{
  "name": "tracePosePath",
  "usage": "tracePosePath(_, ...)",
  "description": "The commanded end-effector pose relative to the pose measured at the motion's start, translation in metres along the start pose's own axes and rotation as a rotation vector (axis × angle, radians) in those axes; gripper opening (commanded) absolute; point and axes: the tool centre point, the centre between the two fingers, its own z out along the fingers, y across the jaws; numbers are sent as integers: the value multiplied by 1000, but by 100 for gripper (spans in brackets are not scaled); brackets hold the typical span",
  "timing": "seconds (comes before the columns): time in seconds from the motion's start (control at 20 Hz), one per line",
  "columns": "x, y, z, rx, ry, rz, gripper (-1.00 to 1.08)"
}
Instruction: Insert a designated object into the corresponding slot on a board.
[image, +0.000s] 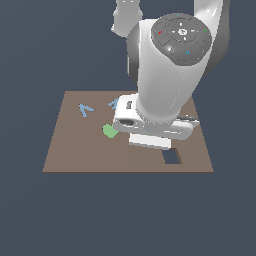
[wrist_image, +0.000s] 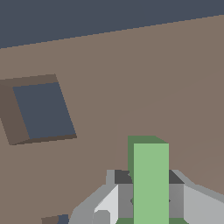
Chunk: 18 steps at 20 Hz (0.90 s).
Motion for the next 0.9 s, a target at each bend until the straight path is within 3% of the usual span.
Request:
tracePosePath(0.0,1,-6,-1,0,1,-99,-100)
tracePosePath(0.85,-13,-55,-3,0,1,-886,-100)
